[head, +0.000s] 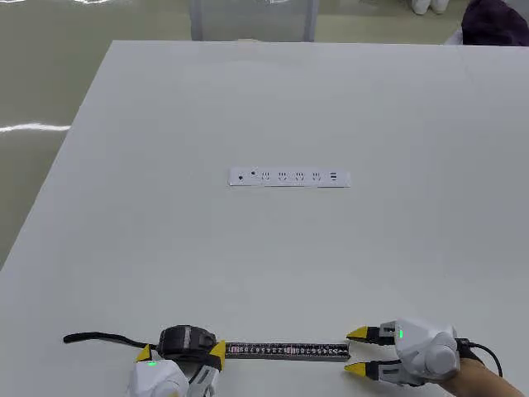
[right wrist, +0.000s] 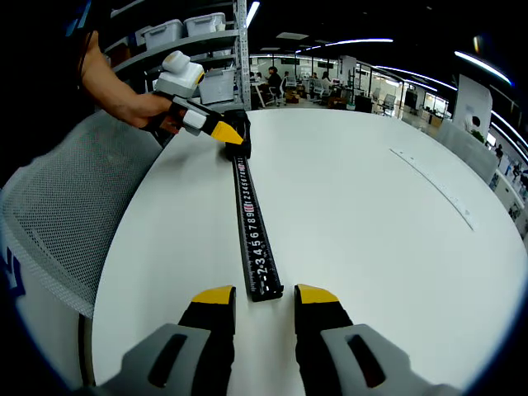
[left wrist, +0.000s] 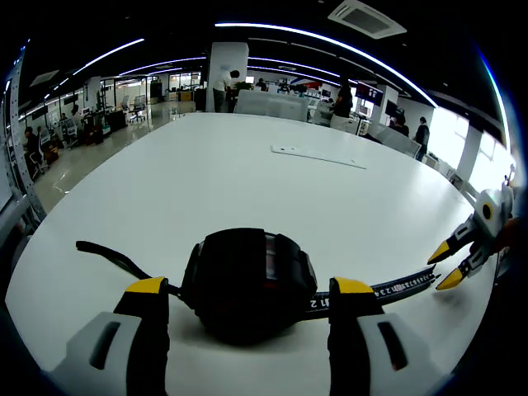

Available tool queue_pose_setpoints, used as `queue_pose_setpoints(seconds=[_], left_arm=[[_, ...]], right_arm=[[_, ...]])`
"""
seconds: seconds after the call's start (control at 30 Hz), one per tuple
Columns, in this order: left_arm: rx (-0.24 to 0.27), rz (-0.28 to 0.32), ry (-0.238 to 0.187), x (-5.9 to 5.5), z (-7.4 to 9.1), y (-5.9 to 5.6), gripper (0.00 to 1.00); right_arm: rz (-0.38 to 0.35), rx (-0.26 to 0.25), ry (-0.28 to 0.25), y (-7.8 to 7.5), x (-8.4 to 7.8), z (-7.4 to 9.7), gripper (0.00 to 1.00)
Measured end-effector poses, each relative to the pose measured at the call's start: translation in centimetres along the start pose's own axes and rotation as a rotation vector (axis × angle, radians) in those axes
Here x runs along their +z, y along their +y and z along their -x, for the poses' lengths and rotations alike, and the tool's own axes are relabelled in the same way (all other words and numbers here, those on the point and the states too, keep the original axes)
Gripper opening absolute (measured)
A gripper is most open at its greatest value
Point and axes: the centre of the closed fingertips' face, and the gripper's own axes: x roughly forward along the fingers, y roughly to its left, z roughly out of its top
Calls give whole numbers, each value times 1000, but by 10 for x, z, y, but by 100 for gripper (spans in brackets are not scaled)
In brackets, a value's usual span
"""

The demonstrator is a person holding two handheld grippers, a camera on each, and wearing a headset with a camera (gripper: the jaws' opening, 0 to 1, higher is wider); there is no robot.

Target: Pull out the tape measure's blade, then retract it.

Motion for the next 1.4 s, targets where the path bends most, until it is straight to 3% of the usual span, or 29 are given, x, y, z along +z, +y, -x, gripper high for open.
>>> queue_pose_setpoints(seconds=[0.53, 1.0, 1.4], left_arm=[[6, -1, 1, 1, -3, 0, 77], [27, -8, -7, 2, -3, 0, 76], [45, 43, -6, 1, -7, 4, 71]], right_arm=[[23, 65, -8, 0, -2, -6, 15], [41, 89, 4, -1, -3, -7, 12], [40, 85, 6, -1, -2, -6, 13]])
